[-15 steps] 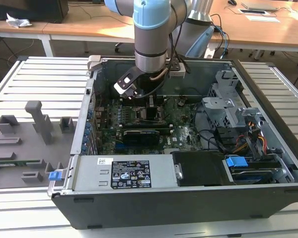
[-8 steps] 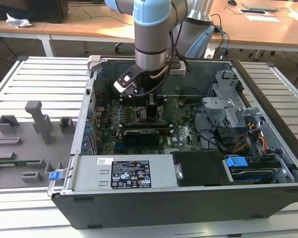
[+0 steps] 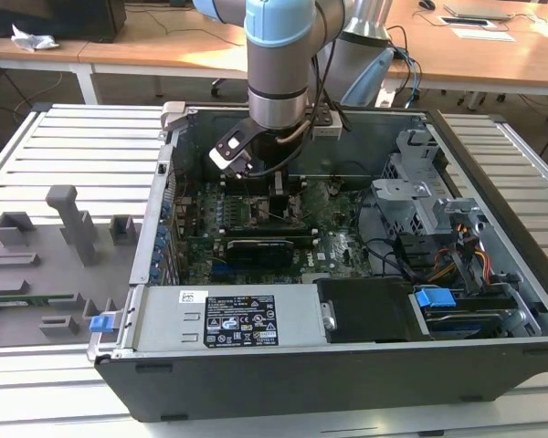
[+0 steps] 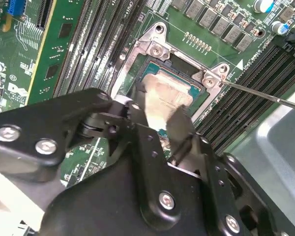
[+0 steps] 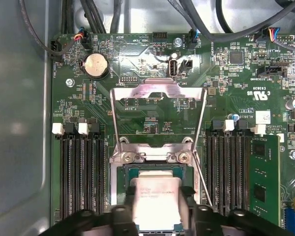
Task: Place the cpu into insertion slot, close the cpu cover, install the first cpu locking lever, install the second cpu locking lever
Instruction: 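Place the cpu into insertion slot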
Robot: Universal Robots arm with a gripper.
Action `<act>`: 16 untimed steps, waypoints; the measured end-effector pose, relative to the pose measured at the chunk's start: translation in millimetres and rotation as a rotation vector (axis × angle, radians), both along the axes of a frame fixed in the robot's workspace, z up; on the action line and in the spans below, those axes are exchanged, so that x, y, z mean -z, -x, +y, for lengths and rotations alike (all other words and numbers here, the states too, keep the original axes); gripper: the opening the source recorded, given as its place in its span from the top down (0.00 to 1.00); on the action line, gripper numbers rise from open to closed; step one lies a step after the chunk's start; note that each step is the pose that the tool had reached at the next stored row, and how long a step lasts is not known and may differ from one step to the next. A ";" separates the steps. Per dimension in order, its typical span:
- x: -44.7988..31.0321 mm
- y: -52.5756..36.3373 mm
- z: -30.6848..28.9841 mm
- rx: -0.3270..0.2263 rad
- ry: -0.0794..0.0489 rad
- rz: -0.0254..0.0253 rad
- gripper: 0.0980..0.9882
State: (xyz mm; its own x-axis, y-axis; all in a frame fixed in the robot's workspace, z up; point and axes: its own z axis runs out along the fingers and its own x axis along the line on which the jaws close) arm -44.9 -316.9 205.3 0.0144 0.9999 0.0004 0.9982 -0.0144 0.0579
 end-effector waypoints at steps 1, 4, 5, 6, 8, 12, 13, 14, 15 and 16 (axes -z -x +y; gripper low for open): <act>0.0 0.0 0.0 0.000 0.000 0.0000 0.65; 0.0 0.0 0.0 0.000 0.000 0.0000 0.78; 0.0 0.0 0.1 0.000 0.000 -0.0001 0.85; 0.1 0.0 0.0 0.000 0.000 -0.0001 0.92; 0.1 0.0 0.0 0.000 0.000 -0.0001 0.99; -10.1 0.0 0.1 0.000 0.001 -0.0001 0.99; -17.7 0.0 0.1 0.000 0.001 -0.0001 0.99; -23.7 0.0 0.0 0.000 0.001 -0.0001 0.99; -27.6 0.0 0.0 0.000 0.001 -0.0001 0.99; -30.8 0.0 0.1 0.000 0.001 -0.0001 0.99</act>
State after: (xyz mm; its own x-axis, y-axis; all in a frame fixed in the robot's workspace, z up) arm -44.9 -316.9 236.1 0.0145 0.9999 -0.0010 0.9982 -0.0144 0.0581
